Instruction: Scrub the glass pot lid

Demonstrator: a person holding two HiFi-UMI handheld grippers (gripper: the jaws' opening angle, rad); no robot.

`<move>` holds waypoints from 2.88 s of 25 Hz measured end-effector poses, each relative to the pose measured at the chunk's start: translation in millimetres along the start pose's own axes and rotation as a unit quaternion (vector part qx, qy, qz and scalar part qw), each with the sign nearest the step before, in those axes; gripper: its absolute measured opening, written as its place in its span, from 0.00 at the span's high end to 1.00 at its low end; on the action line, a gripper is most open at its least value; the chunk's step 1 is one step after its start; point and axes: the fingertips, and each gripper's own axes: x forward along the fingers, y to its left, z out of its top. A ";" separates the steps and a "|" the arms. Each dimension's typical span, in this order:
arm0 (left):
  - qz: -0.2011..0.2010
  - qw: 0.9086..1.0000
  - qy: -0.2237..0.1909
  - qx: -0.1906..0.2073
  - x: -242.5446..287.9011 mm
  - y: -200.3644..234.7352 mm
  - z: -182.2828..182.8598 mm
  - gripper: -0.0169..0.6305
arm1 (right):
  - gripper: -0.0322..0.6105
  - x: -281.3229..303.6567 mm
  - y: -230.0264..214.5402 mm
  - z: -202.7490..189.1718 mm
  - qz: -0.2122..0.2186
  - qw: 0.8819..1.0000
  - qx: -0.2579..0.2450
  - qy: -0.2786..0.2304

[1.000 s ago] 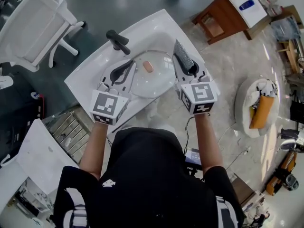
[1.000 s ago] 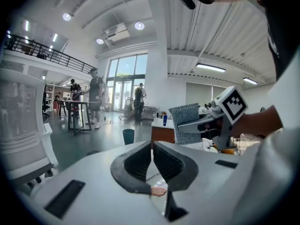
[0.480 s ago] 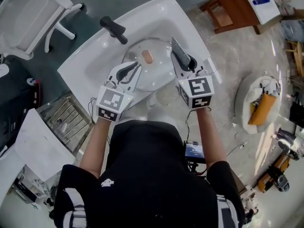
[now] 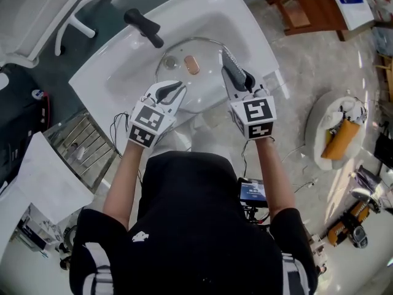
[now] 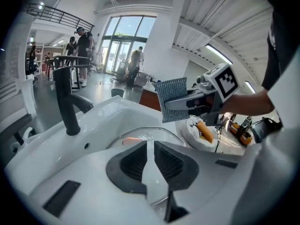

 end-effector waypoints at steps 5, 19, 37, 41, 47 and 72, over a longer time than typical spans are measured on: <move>-0.031 0.999 0.033 0.009 16.3 -5.6 -19.9 0.79 | 0.84 7.4 -0.5 -11.7 0.008 1.000 -0.002 0.012; -0.067 0.993 0.088 -0.028 55.2 11.7 -48.2 0.58 | 0.84 20.4 -2.9 -36.3 0.019 0.999 0.004 0.041; -0.092 0.988 0.106 -0.067 62.3 11.2 -65.9 0.55 | 0.84 29.4 1.0 -55.8 0.025 0.998 -0.002 0.061; -0.097 0.988 0.104 -0.069 63.2 11.9 -65.7 0.55 | 0.84 30.2 0.9 -56.3 0.024 0.998 -0.003 0.061; -0.098 0.987 0.107 -0.072 63.2 12.7 -67.3 0.55 | 0.84 31.7 0.9 -58.2 0.026 0.995 -0.050 0.077; -0.099 0.987 0.100 -0.076 62.0 11.3 -66.2 0.55 | 0.84 51.9 0.8 -78.5 0.022 0.937 -0.314 0.152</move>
